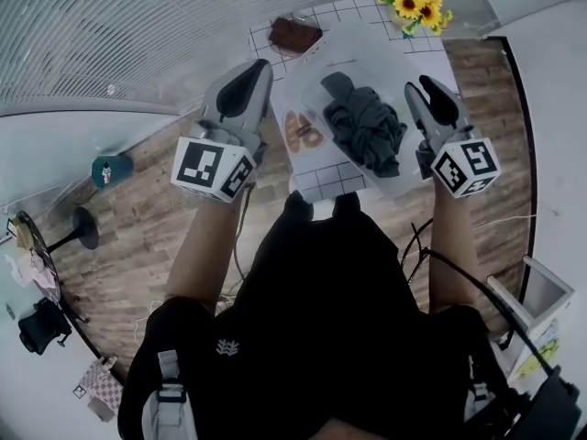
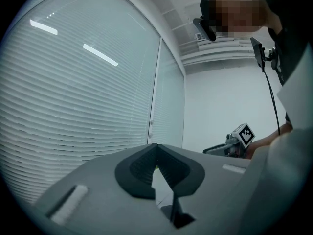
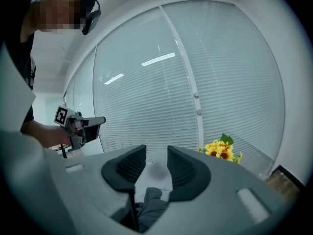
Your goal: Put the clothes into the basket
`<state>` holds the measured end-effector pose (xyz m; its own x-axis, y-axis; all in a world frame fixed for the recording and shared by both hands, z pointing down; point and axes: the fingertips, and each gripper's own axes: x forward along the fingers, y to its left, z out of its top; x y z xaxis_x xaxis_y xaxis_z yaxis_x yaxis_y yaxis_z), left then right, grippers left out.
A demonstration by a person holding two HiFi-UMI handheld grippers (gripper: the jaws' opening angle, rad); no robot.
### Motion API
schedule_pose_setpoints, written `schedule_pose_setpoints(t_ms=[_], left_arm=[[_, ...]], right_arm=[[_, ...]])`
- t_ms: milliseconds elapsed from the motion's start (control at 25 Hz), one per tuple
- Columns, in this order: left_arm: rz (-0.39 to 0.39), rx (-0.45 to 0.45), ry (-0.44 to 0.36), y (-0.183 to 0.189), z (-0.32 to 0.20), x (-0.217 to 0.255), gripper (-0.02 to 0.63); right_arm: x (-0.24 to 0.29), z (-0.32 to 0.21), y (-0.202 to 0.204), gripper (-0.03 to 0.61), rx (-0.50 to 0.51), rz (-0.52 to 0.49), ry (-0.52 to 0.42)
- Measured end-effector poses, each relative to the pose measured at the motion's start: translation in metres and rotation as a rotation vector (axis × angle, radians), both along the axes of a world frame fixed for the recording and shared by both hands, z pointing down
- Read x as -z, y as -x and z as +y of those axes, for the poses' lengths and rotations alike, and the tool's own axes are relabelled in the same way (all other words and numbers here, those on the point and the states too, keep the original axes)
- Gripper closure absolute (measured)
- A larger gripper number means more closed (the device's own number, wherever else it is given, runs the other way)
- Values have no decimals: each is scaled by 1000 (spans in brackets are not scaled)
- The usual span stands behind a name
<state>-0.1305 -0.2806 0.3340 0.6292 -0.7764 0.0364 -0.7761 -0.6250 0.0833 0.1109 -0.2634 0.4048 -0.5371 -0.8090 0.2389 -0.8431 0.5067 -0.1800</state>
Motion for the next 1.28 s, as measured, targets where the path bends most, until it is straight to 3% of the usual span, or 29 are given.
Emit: schedule_pose_setpoints(t_ms=[160,480,680,1280], left_arm=[[6,-22,-20,-8,2,13,607],[4,-70,-52,-27,9,33,607],[-1,-105,-70,-37,21,36,607],[-2,-95,-57,-42,35,36,607]], right_arm=[[19,6,-13,449,-37,5,-43],[58,25,-51,575,-159,5,-158],[60,47,-68,577,-187,1,-159],[65,73,-82,577,-180,21,-157]])
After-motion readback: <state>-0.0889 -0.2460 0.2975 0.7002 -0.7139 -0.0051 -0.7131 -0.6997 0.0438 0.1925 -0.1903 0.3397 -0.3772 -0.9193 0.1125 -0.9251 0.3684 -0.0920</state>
